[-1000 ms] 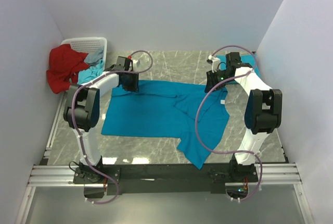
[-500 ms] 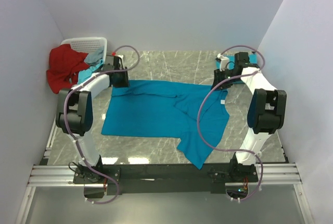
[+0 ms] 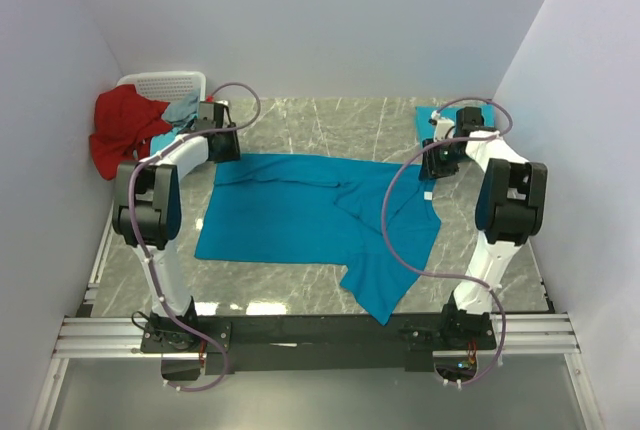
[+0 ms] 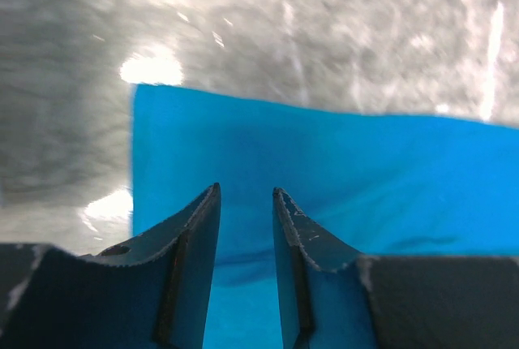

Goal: Fold and stack the t-shirts
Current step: Fold the tshirt

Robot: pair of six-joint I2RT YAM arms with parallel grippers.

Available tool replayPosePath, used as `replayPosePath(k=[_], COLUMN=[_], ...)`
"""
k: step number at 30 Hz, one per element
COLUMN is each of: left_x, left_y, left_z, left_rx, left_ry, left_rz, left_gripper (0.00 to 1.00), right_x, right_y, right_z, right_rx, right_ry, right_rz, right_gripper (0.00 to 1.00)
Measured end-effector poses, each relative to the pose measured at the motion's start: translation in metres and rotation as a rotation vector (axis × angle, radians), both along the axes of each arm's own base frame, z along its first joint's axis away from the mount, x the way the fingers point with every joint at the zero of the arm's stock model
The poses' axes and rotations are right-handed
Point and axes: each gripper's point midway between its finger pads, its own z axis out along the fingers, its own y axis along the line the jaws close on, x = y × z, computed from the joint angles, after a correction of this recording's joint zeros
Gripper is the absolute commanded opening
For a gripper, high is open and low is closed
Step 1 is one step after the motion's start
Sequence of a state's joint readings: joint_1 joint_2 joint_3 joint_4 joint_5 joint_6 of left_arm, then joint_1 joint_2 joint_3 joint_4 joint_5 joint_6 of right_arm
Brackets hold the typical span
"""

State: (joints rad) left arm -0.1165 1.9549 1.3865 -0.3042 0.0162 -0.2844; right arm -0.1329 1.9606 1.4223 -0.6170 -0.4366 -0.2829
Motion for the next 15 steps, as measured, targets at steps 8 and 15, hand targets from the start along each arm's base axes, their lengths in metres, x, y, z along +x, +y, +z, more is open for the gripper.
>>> replayPosePath(k=[8, 15], left_x=[0.002, 0.0], left_y=[0.022, 0.023], left_z=[-0.003, -0.003], left_rx=[0.023, 0.018], left_ry=[-0.024, -0.027], left_rz=[0.05, 0.048], left_gripper=[0.4, 0.4], right_x=[0.018, 0.028], right_y=[-0.001, 0.005], right_z=[-0.021, -0.02], right_rx=[-0.047, -0.027], right_ry=[0.021, 0.002], right_rz=[-0.074, -0.09], right_gripper=[0.43, 0.4])
